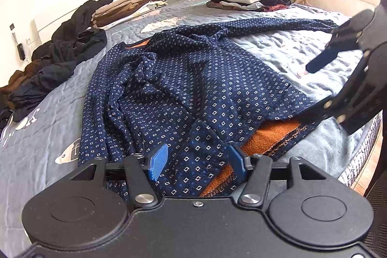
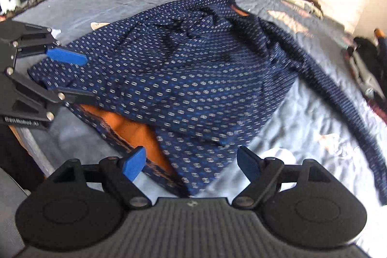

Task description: Fold clothes

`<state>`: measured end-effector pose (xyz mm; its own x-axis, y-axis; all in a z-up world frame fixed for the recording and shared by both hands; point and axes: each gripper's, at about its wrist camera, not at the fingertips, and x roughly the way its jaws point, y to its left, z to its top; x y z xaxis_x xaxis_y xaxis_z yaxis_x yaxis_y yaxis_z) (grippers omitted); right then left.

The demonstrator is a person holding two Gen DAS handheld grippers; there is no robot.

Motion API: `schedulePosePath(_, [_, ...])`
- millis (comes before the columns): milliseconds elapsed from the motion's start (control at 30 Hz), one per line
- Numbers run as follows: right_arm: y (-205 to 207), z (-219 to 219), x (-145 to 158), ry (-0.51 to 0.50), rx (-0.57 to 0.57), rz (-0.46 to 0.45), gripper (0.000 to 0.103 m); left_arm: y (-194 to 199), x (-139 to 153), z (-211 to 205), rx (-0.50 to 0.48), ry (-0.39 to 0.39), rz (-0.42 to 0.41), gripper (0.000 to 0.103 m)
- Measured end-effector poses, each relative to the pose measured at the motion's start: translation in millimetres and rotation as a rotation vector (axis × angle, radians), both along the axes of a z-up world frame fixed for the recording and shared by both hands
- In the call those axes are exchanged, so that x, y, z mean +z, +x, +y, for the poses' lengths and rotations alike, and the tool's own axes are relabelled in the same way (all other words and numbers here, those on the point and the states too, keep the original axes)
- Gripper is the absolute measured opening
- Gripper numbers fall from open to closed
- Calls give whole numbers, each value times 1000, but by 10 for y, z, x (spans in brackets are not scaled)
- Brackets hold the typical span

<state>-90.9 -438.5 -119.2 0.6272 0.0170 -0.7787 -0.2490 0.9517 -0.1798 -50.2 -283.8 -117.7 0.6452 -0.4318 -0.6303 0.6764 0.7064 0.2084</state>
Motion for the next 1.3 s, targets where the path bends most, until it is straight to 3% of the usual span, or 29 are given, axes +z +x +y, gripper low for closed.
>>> schedulePosePath(133, [30,31,-80,40,-49,13,63,-3,8,-3,-1,-6,3,56])
schedulePosePath(400, [62,18,-150,2,-54,21,57,7,9,3,-1,-9,9,57])
schedulePosePath(467, [69,12,-164,-12,-51,22,22,3,7,4,0,-8,9,57])
schedulePosePath(567, [79,3,-185,-33,-47,23,9,9,8,12,0,-9,12,58])
schedulePosePath(733, [-25,-248,-22,-12,-106,-8,4,27,13,21,5,-15,14,58])
schedulePosePath(967, [-353,-889,340,292,-341,-111,4,59,-12,33,21,9,29,59])
schedulePosePath(1100, [-464,-985,341,272,-365,-121,4,6,-54,2,-19,33,38,59])
schedulePosePath(1233, [-457,-881,329,256,-303,-109,9,-42,-104,-33,-46,49,5,58])
schedulePosePath(1300, [-378,-703,292,217,-241,-89,14,-55,-129,-49,-57,45,-1,51])
